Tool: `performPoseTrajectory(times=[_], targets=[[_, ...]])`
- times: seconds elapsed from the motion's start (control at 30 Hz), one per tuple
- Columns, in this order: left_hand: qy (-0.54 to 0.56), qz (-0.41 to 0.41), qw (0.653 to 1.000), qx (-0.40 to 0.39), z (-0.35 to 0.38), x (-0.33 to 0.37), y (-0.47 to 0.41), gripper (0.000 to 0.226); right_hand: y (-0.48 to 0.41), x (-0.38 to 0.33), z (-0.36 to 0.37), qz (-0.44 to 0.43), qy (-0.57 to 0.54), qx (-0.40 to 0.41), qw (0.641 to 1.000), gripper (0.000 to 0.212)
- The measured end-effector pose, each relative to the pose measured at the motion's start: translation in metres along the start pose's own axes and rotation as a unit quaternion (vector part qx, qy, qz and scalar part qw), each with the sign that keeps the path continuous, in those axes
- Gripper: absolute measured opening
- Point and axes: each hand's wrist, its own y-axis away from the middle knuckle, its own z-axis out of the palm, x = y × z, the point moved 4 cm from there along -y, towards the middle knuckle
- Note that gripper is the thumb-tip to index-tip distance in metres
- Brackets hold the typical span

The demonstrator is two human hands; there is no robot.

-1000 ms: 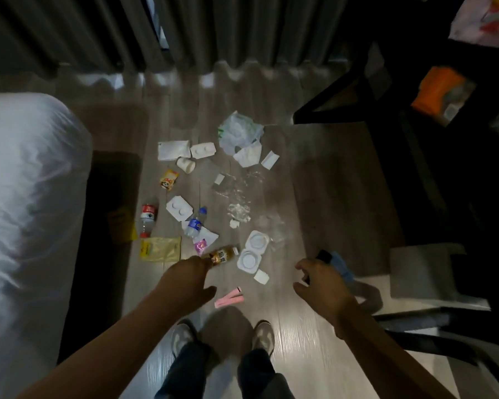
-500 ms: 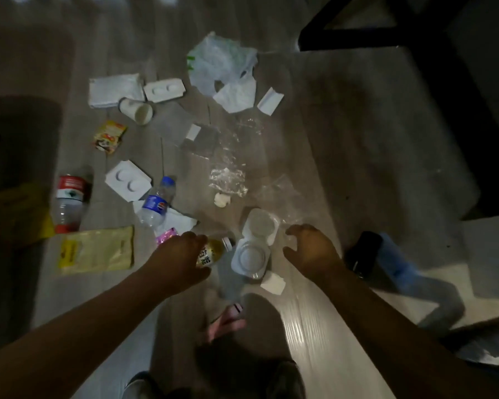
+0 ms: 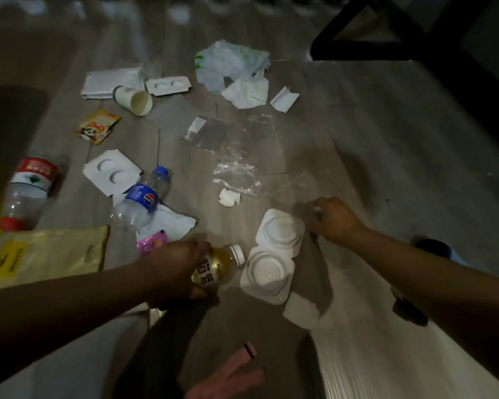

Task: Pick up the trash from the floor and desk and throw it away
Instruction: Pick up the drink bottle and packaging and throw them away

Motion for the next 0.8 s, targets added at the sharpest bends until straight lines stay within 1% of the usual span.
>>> performPoseTrajectory(times=[0.1,0.2,0.3,0.4,0.5,0.57,0.63,0.67,0.77,0.8], targets=[[0.011,-0.016,1.000,0.022,0.009,-0.002,0.006,0.085,0.014,0.004,0.007,0.031,-0.016,-0.001,0.999,0.046],[0.038,-0.016,0.999,0.019,0.020,-0.003,0.006,0.086,0.011,0.011,0.018,0.030,-0.009,-0.009,0.999,0.056],[0.060,-0.025,0.998,0.012,0.025,-0.006,0.002,0.077,0.006,0.014,0.016,0.019,0.014,-0.008,1.000,0.064],[0.076,-0.062,0.995,0.007,0.024,-0.013,0.000,0.072,0.003,0.016,0.012,0.027,0.009,-0.013,1.000,0.068],[0.077,-0.079,0.994,0.007,0.028,-0.014,-0.001,0.075,0.004,0.018,0.021,0.023,0.035,-0.021,0.999,0.056],[0.071,-0.080,0.994,0.006,0.033,-0.011,-0.002,0.074,0.003,0.024,0.028,0.036,0.046,-0.022,0.998,0.052],[0.074,-0.082,0.994,0.001,0.035,-0.009,-0.003,0.074,0.001,0.034,0.028,0.065,0.015,-0.009,0.998,0.049],[0.078,-0.083,0.993,-0.001,0.034,-0.008,-0.003,0.074,0.000,0.037,0.028,0.075,-0.003,0.000,0.997,0.043],[0.086,-0.091,0.992,-0.008,0.029,-0.008,-0.003,0.077,0.000,0.044,0.030,0.088,-0.049,0.028,0.995,0.015],[0.086,-0.092,0.992,-0.009,0.029,-0.007,-0.003,0.077,0.003,0.046,0.033,0.094,-0.064,0.034,0.993,0.011]])
